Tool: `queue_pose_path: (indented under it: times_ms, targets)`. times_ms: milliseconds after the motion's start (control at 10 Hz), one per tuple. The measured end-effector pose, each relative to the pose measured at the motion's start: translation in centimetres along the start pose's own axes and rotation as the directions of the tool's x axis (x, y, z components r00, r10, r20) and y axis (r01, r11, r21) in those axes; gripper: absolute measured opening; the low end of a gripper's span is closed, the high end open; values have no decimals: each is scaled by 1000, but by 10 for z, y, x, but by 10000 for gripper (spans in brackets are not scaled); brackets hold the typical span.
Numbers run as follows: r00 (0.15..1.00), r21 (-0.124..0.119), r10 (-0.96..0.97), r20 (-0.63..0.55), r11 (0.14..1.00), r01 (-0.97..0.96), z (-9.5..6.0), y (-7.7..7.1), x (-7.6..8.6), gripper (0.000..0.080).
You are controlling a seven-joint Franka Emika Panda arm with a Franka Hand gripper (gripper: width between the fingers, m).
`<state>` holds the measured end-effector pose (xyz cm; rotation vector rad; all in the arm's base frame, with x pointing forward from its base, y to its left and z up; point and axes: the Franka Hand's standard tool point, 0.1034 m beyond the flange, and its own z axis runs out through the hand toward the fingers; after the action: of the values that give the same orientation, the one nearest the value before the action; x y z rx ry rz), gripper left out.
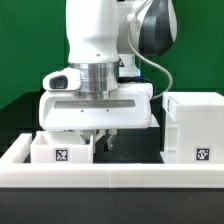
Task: Assemble drawer
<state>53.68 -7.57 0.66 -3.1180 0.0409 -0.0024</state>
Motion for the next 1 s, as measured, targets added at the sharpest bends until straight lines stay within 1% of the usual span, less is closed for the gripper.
queue_pose_path:
  times_ms: [100,700,900,1000]
  targets:
    - [1000,0,0,0,1000,0,0,0,0,72]
    - [1000,0,-11,-1,1000,11,-1,-1,0,72]
    - [998,8,-66,-5,998,66,-11,-12,-2,74]
    - [989,16,-148,2,989,148,-15,-14,-5,74]
